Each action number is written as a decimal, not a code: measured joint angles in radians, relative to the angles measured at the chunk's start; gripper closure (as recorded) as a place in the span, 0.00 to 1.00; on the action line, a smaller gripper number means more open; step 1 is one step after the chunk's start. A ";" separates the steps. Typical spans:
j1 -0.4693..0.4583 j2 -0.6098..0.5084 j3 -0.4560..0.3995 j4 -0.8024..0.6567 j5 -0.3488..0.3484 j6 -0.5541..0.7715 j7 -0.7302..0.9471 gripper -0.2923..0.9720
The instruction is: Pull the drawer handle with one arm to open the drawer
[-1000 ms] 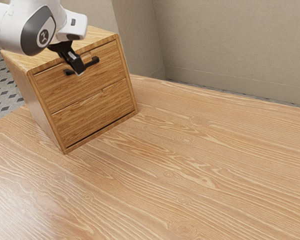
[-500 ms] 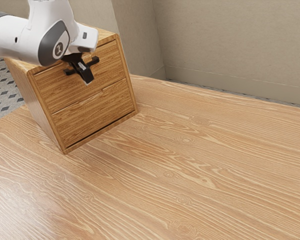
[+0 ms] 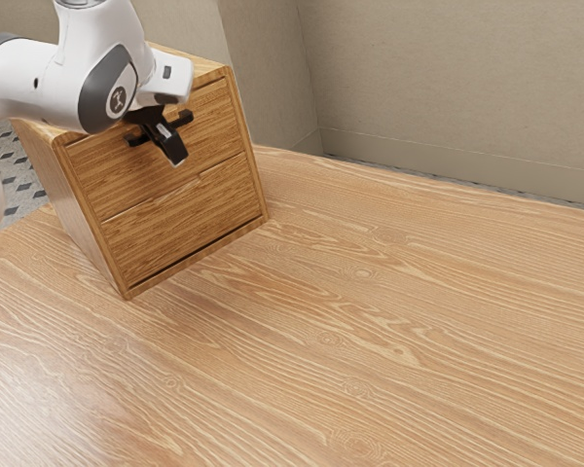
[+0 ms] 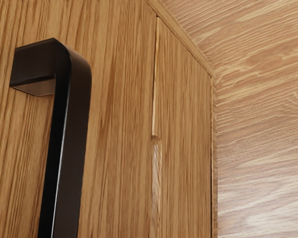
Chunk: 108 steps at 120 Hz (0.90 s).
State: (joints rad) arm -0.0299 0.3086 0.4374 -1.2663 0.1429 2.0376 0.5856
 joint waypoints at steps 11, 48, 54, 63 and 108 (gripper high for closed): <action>-0.001 -0.010 -0.016 -0.019 -0.002 0.002 0.001 0.23; -0.007 -0.229 -0.174 -0.203 -0.004 0.004 0.000 0.33; -0.023 -0.301 -0.208 -0.222 -0.003 0.003 -0.001 0.30; -0.050 -0.371 -0.249 -0.222 -0.007 -0.031 -0.011 0.28; -0.025 -0.422 -0.360 -0.103 -0.060 -0.594 -0.257 0.24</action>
State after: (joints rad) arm -0.0552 -0.1136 0.0777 -1.3694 0.0826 1.4436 0.3285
